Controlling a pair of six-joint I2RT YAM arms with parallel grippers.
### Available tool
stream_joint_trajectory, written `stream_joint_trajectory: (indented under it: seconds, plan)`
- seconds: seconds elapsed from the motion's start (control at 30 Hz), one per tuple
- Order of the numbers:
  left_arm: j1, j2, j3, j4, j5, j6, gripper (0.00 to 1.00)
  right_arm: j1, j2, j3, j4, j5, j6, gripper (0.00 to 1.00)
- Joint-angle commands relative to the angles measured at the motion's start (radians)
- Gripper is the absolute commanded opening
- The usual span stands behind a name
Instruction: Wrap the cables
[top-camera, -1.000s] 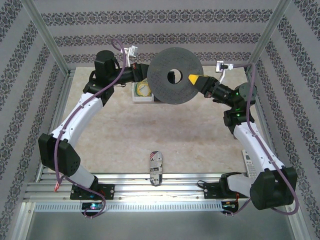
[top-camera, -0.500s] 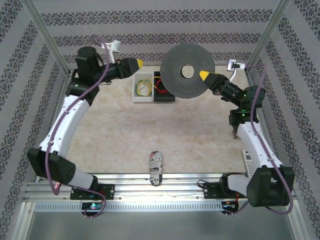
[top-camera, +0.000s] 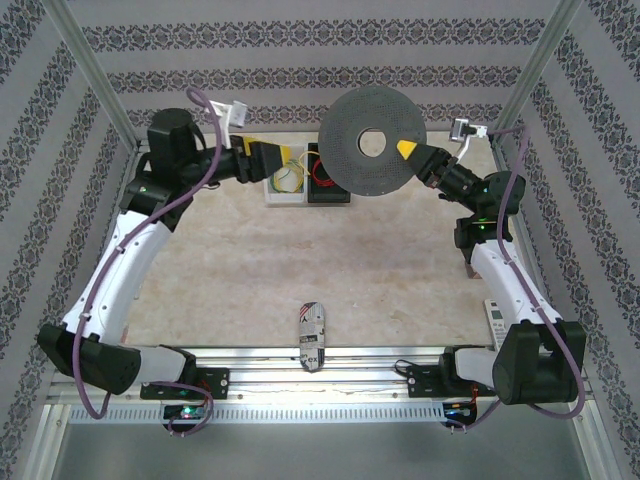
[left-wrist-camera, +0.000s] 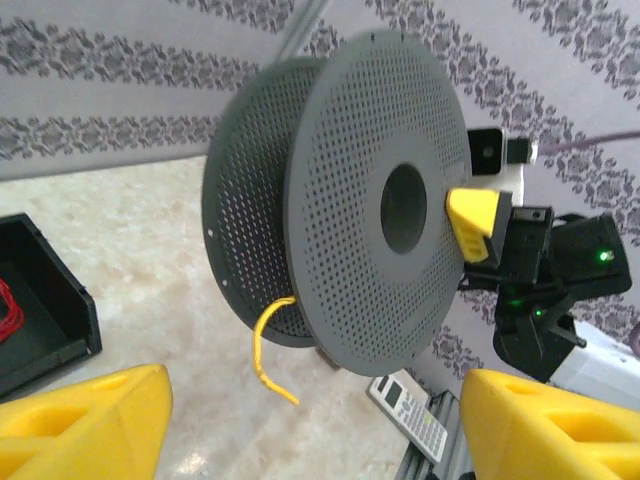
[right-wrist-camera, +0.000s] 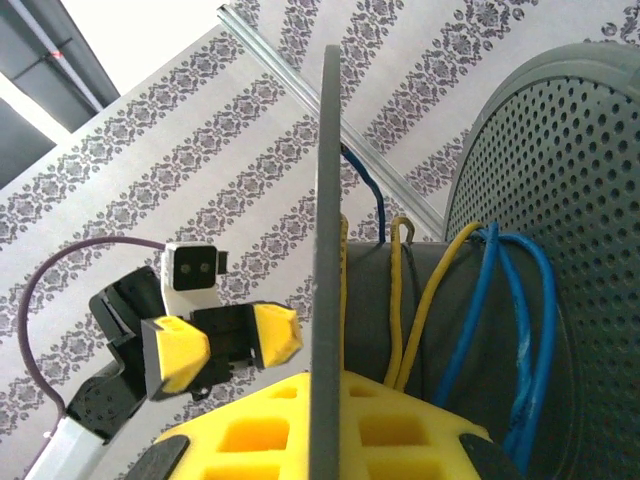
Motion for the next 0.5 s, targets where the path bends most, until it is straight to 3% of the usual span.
stream_joint_trajectory:
  seconds: [0.0,0.33,0.47]
  plan:
    - [-0.030,0.024,0.001,-0.037,-0.043,0.067,0.76,0.025,-0.008,0.050,0.141,0.037,0.035,0.00]
    - [-0.037,0.063,-0.021,0.033,-0.043,0.049,0.77,0.051,0.068,0.088,0.448,0.070,0.313,0.00]
    - [-0.036,0.065,-0.027,0.063,-0.029,0.046,0.77,0.097,0.080,0.112,0.448,0.059,0.317,0.00]
